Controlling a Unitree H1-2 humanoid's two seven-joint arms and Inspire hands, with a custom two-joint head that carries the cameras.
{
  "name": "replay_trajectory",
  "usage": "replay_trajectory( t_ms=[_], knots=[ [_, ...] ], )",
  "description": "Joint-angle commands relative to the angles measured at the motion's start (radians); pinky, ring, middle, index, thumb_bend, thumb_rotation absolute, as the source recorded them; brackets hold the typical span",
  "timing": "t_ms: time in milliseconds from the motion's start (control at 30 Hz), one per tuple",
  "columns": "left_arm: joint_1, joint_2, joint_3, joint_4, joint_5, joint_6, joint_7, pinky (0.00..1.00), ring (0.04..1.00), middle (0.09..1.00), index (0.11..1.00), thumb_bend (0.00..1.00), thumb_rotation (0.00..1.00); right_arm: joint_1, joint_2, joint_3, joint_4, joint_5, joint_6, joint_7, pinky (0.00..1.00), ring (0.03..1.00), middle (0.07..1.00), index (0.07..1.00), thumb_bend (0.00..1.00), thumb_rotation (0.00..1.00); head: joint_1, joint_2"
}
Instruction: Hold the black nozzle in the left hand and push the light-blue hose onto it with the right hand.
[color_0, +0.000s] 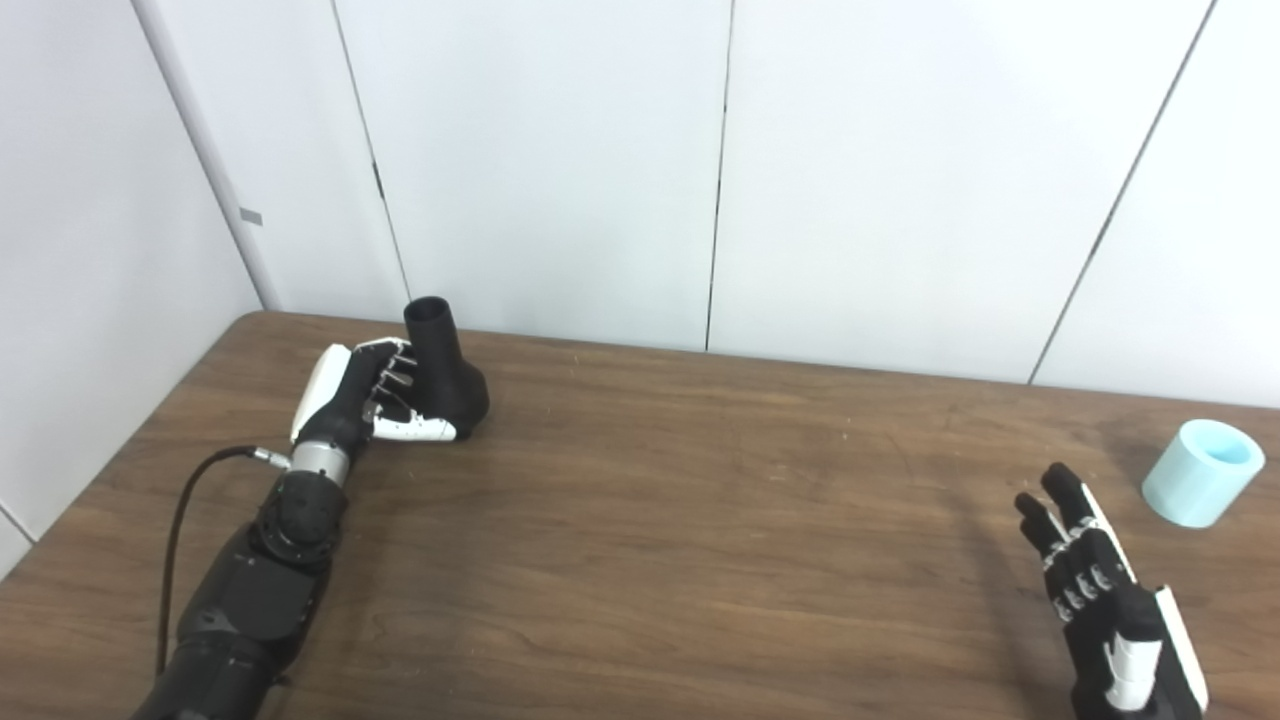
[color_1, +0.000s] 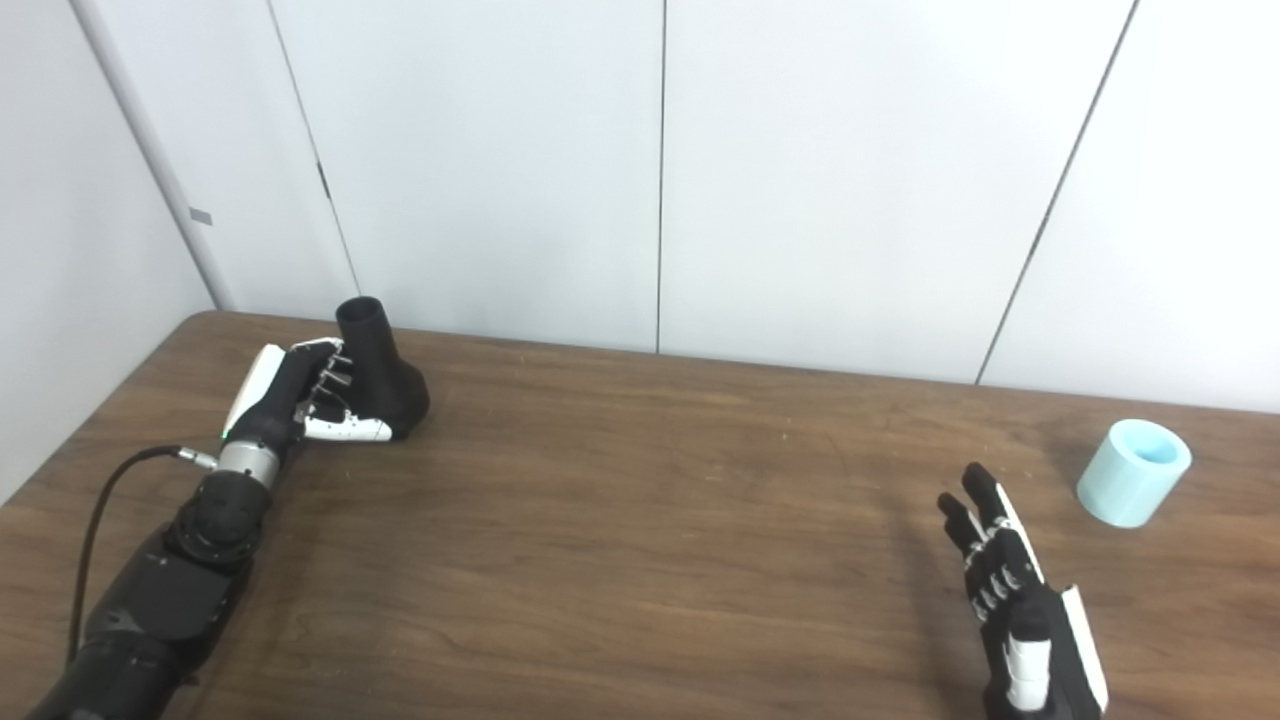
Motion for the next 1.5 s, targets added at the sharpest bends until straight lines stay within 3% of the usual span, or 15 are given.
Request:
replay_trajectory(
  t_ms=[0,200,500,900,1467],
  knots=[
    [0.016,-0.021,-0.044,-0.002,0.033,0.014,-0.038,0.90,0.532,0.455,0.515,0.52,0.00,0.035,0.023,0.011,0.022,0.007,0.000,-0.008,0.96,0.939,0.982,0.961,0.74,1.00,0.000,0.002],
    [0.023,-0.023,-0.075,0.000,0.068,-0.019,-0.043,0.78,0.563,0.462,0.508,0.53,0.00,0.037,0.024,0.010,0.016,0.007,0.005,-0.007,0.96,0.939,0.982,0.961,0.73,1.00,-0.001,0.006],
    [0.031,-0.030,-0.124,0.013,0.123,-0.080,-0.037,0.68,0.550,0.494,0.486,0.52,0.00,0.036,0.024,0.010,0.012,0.008,0.010,-0.007,0.96,0.939,0.982,0.961,0.73,1.00,-0.003,0.011],
    [0.027,-0.032,-0.197,0.043,0.160,-0.097,-0.042,0.79,0.642,0.557,0.452,0.51,0.00,0.040,0.022,0.008,-0.005,0.008,0.026,-0.007,0.96,0.940,0.982,0.961,0.73,1.00,-0.005,0.019],
    [0.074,-0.055,-0.252,-0.067,0.116,-0.096,-0.091,0.88,0.652,0.561,0.454,0.51,0.00,0.040,0.029,0.010,-0.012,0.009,0.036,-0.007,0.96,0.938,0.981,0.962,0.73,1.00,-0.017,0.028]
  ],
)
